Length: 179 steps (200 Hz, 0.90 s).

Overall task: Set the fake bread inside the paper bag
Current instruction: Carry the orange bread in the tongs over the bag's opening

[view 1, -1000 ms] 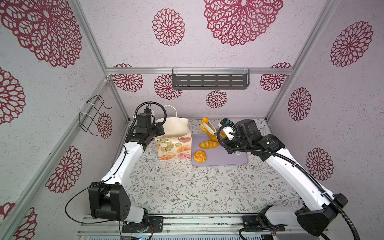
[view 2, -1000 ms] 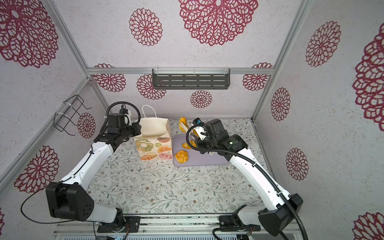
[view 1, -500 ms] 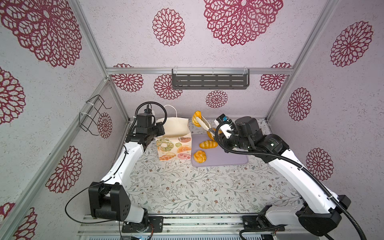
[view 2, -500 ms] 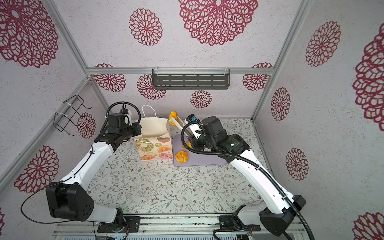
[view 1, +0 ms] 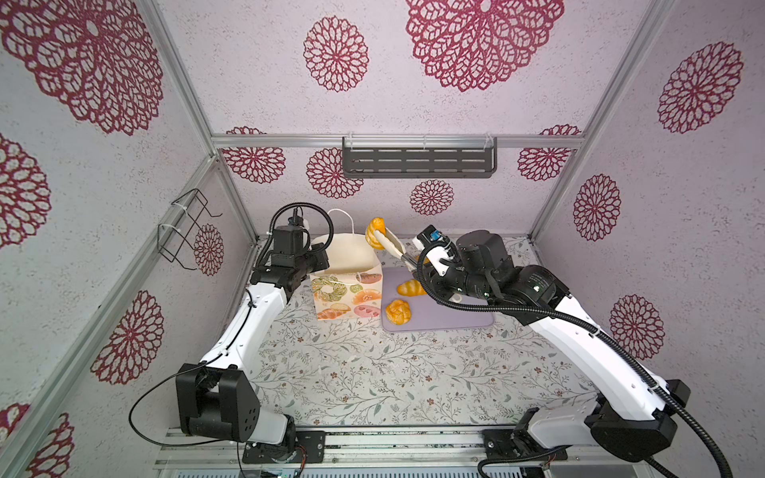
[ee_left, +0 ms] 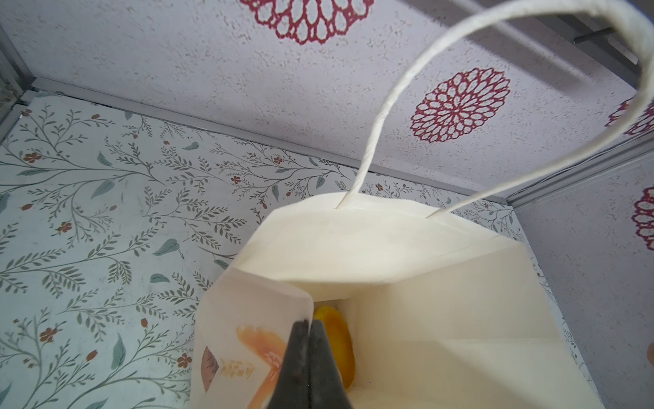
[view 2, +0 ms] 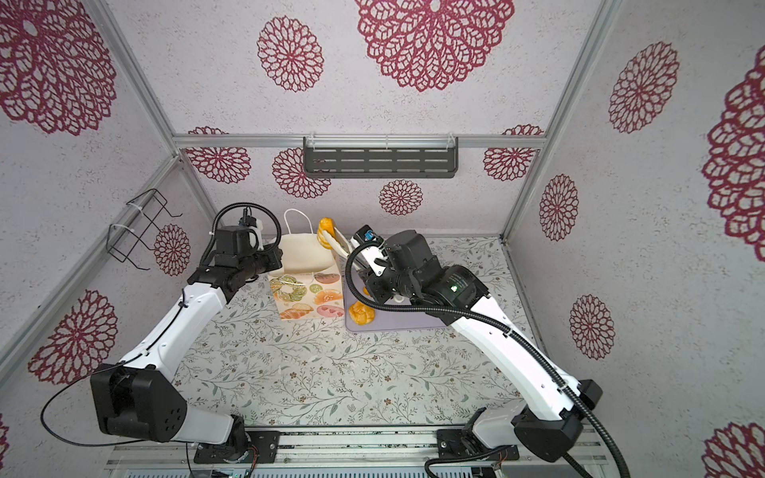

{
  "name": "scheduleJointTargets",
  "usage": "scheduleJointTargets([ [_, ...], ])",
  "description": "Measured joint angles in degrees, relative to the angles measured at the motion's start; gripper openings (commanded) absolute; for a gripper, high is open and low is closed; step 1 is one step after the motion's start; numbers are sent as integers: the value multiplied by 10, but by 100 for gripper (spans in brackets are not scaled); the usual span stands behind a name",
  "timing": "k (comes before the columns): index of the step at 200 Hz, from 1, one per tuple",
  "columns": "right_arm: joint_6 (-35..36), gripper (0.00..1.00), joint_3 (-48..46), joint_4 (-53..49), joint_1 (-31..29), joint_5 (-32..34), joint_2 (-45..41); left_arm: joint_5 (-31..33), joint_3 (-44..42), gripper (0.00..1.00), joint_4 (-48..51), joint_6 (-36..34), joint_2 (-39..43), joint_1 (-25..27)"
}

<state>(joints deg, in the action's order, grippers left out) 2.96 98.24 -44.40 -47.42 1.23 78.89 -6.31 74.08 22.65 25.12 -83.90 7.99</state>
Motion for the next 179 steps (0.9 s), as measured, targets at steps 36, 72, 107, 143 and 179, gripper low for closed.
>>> scheduleJointTargets([
  [36, 0, 23, 21, 0, -18, 5, 24, 3, 0, 0, 1, 0, 1, 0],
  [72, 0, 22, 24, 7, -30, 4, 37, 4, 0, 0, 5, 0, 5, 0],
  [107, 0, 22, 24, 23, -37, -1, 50, 5, 0, 0, 8, 0, 9, 0],
  [143, -1, 22, 24, 36, -37, -3, 61, 6, 0, 0, 9, 0, 11, 0],
  [179, -7, 22, 1, 77, -37, -15, 61, 6, 0, 0, 14, -1, 17, 0],
])
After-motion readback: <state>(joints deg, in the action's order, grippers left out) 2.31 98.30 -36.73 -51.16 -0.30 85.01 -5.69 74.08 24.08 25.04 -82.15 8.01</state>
